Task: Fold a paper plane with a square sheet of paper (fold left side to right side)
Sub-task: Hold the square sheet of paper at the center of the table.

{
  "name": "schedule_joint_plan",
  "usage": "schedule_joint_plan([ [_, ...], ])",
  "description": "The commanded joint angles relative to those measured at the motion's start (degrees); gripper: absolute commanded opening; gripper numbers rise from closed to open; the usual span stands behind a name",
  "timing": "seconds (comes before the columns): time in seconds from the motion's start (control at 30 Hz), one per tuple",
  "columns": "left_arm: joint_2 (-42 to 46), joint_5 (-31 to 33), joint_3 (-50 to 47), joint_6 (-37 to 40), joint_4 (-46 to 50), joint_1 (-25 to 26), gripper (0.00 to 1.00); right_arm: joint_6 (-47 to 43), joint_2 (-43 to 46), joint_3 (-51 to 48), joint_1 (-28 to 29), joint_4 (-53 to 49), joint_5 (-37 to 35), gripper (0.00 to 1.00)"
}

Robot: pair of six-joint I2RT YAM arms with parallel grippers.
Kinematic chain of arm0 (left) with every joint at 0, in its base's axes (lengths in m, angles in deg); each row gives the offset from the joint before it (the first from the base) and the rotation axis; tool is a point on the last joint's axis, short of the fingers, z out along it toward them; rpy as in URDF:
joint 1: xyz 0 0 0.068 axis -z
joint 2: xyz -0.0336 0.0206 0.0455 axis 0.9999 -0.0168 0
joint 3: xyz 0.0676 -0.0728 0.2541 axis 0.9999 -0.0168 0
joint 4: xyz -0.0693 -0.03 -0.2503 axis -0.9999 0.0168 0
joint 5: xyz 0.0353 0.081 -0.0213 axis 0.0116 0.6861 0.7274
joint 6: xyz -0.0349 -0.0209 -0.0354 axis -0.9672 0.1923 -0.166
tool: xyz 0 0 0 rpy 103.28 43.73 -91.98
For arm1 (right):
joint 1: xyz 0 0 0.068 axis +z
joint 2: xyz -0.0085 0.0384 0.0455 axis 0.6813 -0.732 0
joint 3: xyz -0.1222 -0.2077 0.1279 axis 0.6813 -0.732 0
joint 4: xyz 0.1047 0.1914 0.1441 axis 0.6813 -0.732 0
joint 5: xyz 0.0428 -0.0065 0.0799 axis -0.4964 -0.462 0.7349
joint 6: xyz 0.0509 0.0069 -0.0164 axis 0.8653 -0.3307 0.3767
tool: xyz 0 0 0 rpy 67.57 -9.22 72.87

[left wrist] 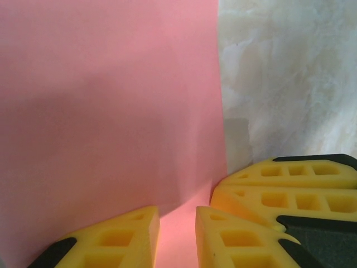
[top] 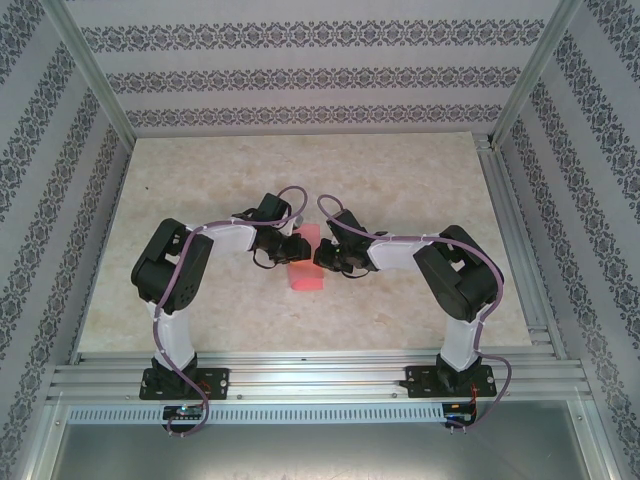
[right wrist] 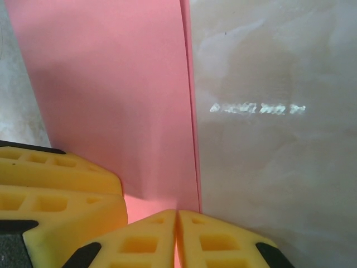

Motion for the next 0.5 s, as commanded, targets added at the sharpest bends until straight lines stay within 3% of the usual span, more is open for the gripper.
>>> schedule_joint_plan([
  [0.0,-2.3,2.0,0.8,2.5,1.5,-1.1,0.26,-1.5,-4.6,-1.7,1.3,-7.7,-3.8,0.11],
  [0.27,-3.3,1.7,-1.2,3.1,0.4,-1.0,0.27,-3.6,0.8,-2.8,0.3,-1.2,0.0,0.13],
  [0.47,-3.3,1.4,-2.4,3.2,-0.1,-0.6,0.27,-4.4,6.4,-1.7,-1.7,-2.8,0.6,0.16],
])
